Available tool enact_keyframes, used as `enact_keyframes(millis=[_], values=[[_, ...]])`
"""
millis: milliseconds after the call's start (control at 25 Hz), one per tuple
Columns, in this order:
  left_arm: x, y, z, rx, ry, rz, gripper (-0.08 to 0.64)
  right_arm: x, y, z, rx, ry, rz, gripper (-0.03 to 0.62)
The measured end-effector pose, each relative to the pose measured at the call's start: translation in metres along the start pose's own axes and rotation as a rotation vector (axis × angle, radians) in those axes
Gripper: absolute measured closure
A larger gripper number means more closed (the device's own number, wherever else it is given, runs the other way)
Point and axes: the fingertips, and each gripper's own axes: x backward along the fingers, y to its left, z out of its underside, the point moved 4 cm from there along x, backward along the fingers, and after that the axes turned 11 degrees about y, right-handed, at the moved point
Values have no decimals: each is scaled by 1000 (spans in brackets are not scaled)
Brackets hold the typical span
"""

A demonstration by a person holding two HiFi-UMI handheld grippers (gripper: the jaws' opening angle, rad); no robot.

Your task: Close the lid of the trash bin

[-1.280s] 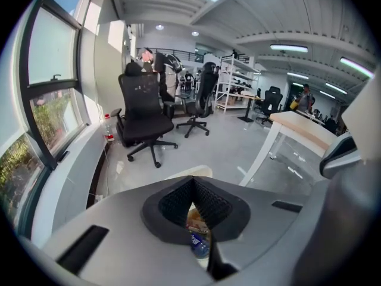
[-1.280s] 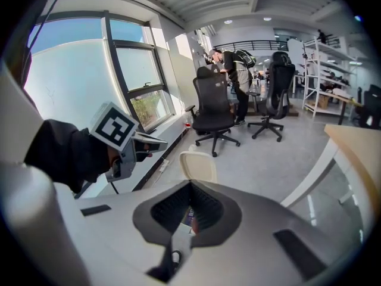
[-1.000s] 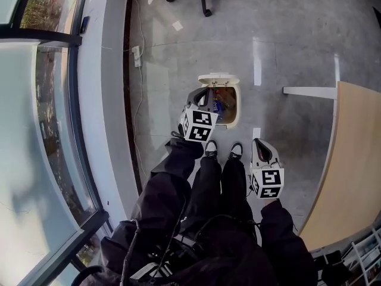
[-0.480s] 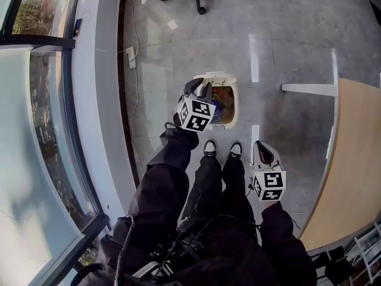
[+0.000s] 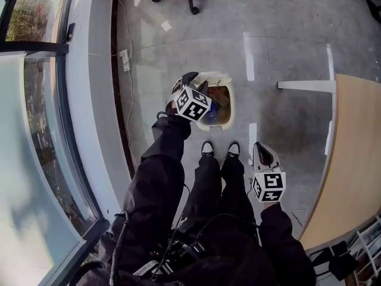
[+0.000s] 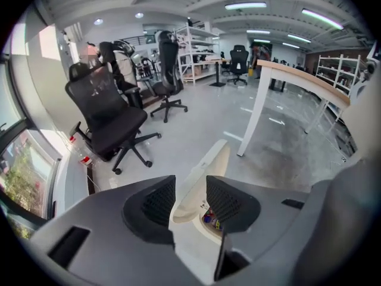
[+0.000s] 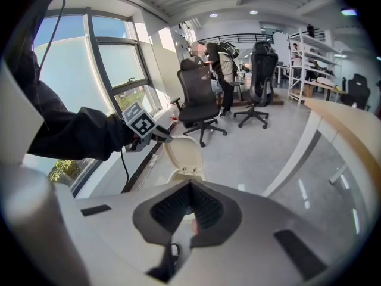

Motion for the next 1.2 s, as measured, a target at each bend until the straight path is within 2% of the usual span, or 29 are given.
enact_keyframes(millis=[360, 600, 800, 1200], values=[[-3, -10, 3, -142, 77, 46, 410, 1, -6, 12, -37, 13, 7, 588], [3, -25, 13, -219, 133, 81, 410, 1, 1, 6, -34, -5, -16, 588], [7, -57, 32, -262, 206, 199, 410, 2, 3, 9, -23, -4, -31, 588], [-2, -116, 76, -332, 274, 350, 411, -2, 3, 17, -17, 5, -45, 588]])
